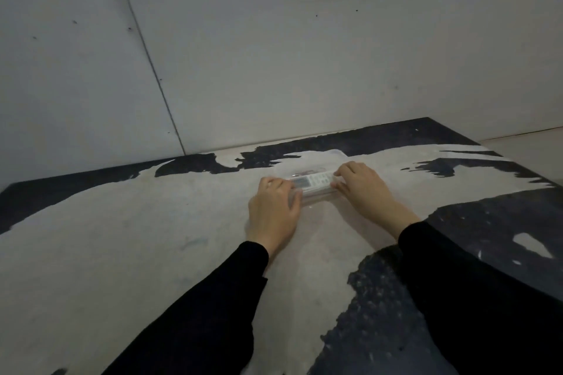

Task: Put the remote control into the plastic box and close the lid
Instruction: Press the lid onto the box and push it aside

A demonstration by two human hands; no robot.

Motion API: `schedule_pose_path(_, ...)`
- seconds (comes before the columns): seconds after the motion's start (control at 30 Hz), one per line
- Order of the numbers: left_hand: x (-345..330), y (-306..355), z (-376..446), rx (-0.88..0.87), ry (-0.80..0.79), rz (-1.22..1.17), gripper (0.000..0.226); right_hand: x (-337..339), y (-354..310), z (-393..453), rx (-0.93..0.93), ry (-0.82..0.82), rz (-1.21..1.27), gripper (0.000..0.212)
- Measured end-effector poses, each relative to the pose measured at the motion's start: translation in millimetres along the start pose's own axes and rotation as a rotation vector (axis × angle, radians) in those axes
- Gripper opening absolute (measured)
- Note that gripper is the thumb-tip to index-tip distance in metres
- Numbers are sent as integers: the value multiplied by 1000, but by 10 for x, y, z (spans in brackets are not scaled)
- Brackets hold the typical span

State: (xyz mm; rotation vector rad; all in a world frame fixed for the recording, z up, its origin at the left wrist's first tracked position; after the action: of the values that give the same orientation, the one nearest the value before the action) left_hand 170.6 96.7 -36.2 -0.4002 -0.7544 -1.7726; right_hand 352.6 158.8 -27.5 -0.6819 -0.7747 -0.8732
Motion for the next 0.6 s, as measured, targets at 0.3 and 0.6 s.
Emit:
schedule_pose_path(0.3, -1000, 708, 665, -133, -249, -176, 21, -105, 817, 231, -44, 62, -217, 30)
schedule_pose_path(0.6, -1873, 1467, 1187, -279, -543, -23, 44, -125, 1736, 601, -278, -35, -316, 39)
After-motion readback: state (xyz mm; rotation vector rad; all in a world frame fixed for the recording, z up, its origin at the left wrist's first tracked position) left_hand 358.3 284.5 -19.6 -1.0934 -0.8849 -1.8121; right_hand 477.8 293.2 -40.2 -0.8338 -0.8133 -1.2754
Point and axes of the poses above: each hand's wrist, its own z-axis towards the middle knuckle, its own x-axis out of the back of the hand, y = z × x, the point moved 3 cm from there along z, towards the middle knuckle, and after that the axes turned 11 degrees about y, right-handed, at the moved point
